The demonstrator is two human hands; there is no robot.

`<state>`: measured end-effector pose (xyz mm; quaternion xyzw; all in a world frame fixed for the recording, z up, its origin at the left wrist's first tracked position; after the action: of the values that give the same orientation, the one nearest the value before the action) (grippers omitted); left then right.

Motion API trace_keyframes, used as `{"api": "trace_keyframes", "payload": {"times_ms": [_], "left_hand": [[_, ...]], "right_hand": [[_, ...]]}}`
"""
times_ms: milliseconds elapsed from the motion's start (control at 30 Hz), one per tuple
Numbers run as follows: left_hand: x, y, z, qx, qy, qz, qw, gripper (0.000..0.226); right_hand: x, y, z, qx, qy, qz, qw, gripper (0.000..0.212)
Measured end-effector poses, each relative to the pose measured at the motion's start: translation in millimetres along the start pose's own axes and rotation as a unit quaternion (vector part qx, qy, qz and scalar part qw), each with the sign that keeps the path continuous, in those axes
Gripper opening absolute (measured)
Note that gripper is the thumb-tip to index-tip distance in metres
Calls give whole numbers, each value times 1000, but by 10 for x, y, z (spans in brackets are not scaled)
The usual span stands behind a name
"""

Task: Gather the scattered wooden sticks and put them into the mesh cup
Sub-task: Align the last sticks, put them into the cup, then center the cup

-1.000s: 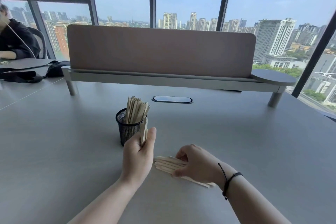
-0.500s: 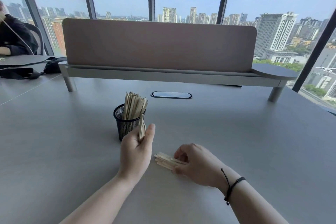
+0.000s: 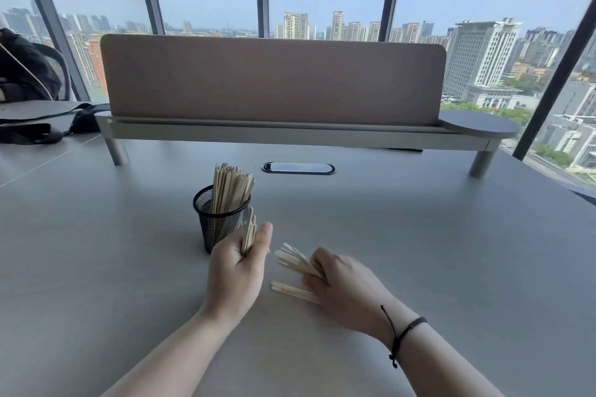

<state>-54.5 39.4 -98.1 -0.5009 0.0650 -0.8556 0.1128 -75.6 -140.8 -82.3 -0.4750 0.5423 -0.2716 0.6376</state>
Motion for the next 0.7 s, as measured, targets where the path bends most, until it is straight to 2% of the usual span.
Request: {"api": "trace_keyframes", "payload": {"times_ms": [133,167,233,300,367,400,500,567,700], "left_hand": [[37,-2,6,-4,22,11,1000,57],[37,-7,3,-27,32,25,999,52],[14,-9,-16,-119,71,86,987,44],[-11,16,-56,-230,84,202,948,35],[1,68,-129,-323,55,329,886,46],[15,100,-160,-346,48,367,862,48],[111,173,-186,-351,62,359,863,30],[145,199,-174,-348,72,360,862,30],[213,248,-198,-357,91,431,824,14]], "right_hand": [[55,-23,14,71,-17,40,997,15],[66,-41,17,87,-19,57,994,18],[79,-97,25,125,-17,101,987,26],[80,-160,22,169,-14,154,973,37],[71,-230,9,206,-5,208,956,47],[79,-257,7,218,-1,234,948,51],[91,-291,2,221,3,331,918,61],[88,-286,3,218,5,390,895,64],[90,-282,6,221,9,478,850,69]]}}
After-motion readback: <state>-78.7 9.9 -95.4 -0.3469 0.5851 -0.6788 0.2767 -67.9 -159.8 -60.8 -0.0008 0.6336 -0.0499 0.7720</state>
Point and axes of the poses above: each hand's wrist, its own z-axis towards the middle knuckle, its own y-axis out of the palm, x = y × z, the point moved 1 cm from there along z, towards the middle knuckle, and after that the axes turned 8 degrees about -x, right-handed, at the moved point
